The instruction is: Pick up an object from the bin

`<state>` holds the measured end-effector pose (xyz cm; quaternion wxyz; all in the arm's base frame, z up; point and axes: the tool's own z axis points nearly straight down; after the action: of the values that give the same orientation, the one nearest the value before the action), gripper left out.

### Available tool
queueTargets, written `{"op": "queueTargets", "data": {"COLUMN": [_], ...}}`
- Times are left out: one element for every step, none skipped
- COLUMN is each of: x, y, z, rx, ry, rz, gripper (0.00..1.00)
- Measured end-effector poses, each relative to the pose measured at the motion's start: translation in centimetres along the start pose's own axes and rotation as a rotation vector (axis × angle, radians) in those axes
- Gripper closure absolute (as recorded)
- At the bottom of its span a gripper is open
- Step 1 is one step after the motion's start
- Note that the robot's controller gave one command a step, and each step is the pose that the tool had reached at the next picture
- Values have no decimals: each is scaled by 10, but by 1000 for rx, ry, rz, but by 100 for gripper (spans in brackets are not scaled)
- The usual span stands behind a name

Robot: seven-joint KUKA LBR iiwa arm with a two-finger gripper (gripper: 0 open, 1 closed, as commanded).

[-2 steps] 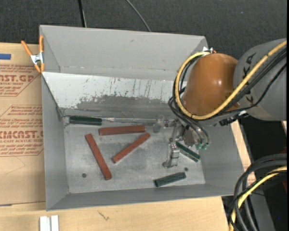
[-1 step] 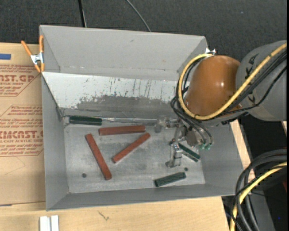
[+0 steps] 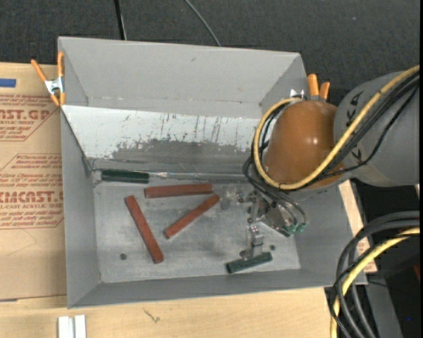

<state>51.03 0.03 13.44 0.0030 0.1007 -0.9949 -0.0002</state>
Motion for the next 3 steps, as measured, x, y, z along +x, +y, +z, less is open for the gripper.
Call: {"op": "queueTargets", "data": {"x": [-14,-67,-67], "y": [57,129,129], "z": [19,63,63], "rx": [1,-1,0], "ry": [-9,-8,-7], "rz": [-63,-104,-104], "gripper": [0,100,0]}}
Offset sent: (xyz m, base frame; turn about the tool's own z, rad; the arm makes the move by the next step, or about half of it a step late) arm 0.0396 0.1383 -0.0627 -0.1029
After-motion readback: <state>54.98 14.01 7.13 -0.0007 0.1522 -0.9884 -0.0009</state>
